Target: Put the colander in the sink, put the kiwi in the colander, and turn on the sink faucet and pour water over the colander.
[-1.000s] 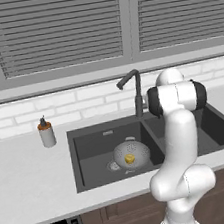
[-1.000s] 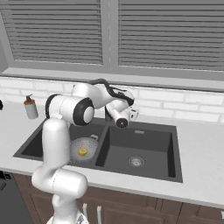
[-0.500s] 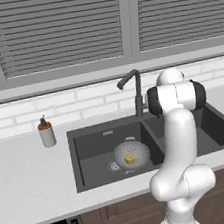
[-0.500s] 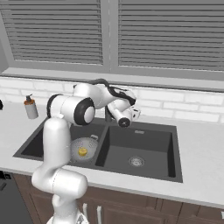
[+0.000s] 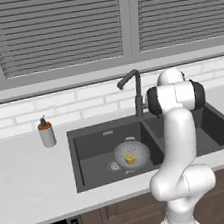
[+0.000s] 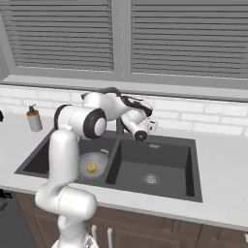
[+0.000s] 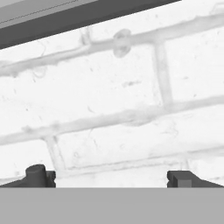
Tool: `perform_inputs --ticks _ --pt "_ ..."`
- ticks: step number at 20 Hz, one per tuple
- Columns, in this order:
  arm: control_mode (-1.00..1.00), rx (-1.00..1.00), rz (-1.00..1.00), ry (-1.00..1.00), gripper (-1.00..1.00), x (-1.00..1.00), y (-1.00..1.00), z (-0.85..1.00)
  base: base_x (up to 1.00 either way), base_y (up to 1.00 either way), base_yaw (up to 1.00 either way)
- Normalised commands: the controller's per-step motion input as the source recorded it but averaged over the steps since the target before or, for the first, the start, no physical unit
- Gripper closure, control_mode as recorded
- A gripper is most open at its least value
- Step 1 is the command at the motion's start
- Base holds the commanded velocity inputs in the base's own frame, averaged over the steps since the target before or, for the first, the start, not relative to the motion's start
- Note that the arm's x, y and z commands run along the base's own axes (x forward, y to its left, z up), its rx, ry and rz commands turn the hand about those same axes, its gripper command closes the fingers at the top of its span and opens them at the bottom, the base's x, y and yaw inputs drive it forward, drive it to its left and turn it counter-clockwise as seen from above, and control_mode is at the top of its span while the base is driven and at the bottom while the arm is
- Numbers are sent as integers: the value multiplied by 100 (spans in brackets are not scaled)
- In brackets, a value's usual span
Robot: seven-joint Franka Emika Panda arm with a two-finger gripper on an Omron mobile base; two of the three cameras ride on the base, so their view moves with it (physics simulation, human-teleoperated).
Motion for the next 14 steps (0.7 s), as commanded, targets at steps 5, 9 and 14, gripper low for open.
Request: perform_inputs --ticks 5,9,14 --pt "-100 2 0 3 -100 0 -78 0 0 0 0" --pt "-100 3 0 3 -100 0 -86 0 0 0 0" --pt "-100 4 0 5 -100 0 -85 0 0 0 0"
